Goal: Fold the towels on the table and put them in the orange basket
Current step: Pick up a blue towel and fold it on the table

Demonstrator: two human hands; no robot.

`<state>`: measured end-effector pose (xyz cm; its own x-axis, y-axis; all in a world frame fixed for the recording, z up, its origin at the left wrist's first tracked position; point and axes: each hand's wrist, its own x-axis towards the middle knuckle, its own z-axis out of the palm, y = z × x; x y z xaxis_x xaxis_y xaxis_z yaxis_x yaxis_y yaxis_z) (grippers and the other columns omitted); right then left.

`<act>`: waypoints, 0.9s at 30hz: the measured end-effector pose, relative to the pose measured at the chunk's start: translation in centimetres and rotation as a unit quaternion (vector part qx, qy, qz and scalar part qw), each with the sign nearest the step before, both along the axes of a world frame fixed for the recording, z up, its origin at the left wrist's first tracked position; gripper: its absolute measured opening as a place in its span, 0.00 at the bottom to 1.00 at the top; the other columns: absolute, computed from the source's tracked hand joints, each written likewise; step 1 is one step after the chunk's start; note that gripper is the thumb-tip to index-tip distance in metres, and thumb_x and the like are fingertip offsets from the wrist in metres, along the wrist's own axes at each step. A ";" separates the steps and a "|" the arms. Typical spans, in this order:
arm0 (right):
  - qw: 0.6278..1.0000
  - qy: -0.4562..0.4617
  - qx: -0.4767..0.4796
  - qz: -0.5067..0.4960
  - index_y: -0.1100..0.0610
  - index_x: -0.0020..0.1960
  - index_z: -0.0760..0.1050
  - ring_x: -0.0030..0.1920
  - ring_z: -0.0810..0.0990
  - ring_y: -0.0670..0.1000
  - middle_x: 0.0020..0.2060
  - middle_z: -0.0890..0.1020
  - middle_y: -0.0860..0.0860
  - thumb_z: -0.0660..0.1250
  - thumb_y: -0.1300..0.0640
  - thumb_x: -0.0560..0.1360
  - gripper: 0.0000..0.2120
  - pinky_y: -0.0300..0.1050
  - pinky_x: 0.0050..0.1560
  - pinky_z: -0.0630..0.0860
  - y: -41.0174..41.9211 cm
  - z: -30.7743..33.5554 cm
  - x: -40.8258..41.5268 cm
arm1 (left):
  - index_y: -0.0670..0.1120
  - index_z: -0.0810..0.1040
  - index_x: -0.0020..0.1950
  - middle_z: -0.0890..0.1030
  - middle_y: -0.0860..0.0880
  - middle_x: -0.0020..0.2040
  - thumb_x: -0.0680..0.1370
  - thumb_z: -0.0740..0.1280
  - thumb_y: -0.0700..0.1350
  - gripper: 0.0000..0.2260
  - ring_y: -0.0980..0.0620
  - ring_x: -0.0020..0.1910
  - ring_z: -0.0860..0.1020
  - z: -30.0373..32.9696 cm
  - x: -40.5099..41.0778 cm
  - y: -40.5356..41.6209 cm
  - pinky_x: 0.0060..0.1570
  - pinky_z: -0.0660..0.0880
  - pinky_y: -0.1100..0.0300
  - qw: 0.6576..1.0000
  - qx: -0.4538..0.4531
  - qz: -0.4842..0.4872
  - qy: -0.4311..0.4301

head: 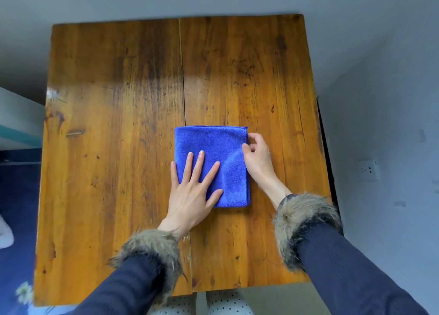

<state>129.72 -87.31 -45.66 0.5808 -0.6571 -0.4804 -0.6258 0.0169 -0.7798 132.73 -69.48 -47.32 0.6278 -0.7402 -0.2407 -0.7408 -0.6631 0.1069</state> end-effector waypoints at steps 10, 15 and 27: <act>0.992 0.109 0.019 0.058 0.56 0.59 0.69 0.44 0.77 0.50 0.35 0.75 0.45 0.69 0.56 0.72 0.17 0.42 0.46 0.71 2.3 -0.3 -5.9 | 0.57 0.60 0.74 0.54 0.44 0.77 0.72 0.53 0.69 0.33 0.39 0.75 0.49 -0.3 -0.7 -1.4 0.65 0.41 0.29 1.000 -0.012 -0.004 0.005; 0.984 0.125 -0.100 0.076 0.57 0.63 0.68 0.54 0.76 0.53 0.50 0.77 0.51 0.62 0.59 0.76 0.16 0.46 0.52 0.71 2.6 -0.1 -6.3 | 0.60 0.58 0.74 0.52 0.44 0.77 0.73 0.51 0.69 0.31 0.39 0.76 0.47 -0.6 -0.7 -1.6 0.64 0.39 0.28 1.000 -0.003 -0.014 0.001; 0.858 0.072 -0.363 0.356 0.56 0.74 0.58 0.75 0.50 0.54 0.75 0.57 0.53 0.52 0.49 0.79 0.25 0.57 0.74 0.50 3.6 -3.4 -6.6 | 0.52 0.57 0.75 0.54 0.45 0.77 0.78 0.49 0.58 0.26 0.44 0.76 0.47 -0.8 1.9 2.1 0.69 0.50 0.35 0.999 -0.010 0.005 0.032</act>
